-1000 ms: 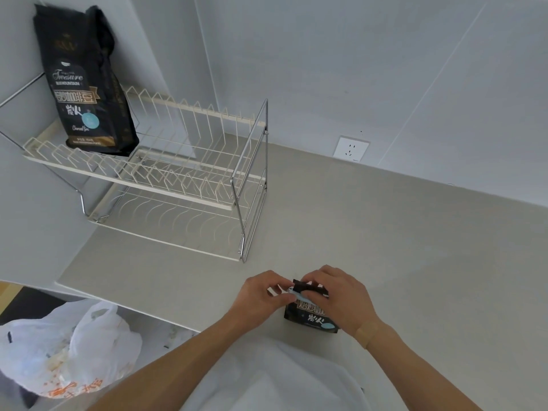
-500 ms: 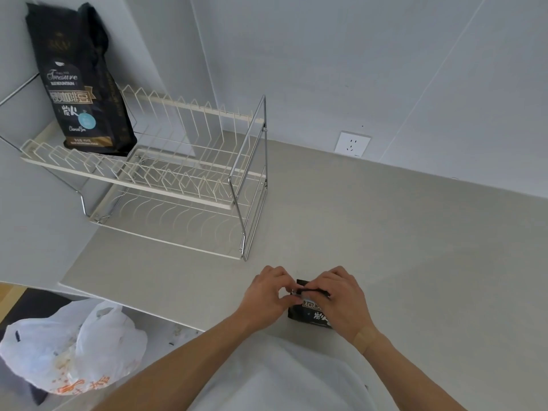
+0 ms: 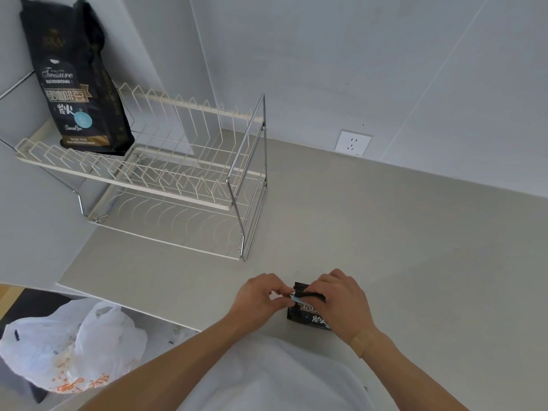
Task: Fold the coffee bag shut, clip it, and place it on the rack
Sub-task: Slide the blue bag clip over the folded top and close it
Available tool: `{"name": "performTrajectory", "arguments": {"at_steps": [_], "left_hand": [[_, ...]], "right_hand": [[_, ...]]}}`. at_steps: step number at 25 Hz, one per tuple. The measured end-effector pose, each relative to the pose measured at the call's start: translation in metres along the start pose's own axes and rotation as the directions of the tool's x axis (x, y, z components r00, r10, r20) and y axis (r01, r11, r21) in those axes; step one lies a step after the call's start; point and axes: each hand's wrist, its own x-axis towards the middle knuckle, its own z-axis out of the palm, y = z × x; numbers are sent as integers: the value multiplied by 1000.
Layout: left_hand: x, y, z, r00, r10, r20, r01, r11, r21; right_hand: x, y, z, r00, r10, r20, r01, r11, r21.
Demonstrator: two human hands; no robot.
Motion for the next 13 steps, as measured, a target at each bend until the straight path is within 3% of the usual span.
{"name": "performTrajectory", "arguments": {"at_steps": [4, 7, 13], "left_hand": [[8, 6, 0, 990, 133, 41, -138, 976, 167], [13, 9, 0, 987, 151, 62, -161, 965, 206], [23, 12, -12, 966, 144, 214, -214, 911, 351]], "right_hand": [[0, -3, 4, 997, 34, -68, -28, 997, 76], [0, -1, 5, 993, 76, -89, -67, 993, 99], [4, 6, -5, 996, 84, 35, -86, 996, 39]]}}
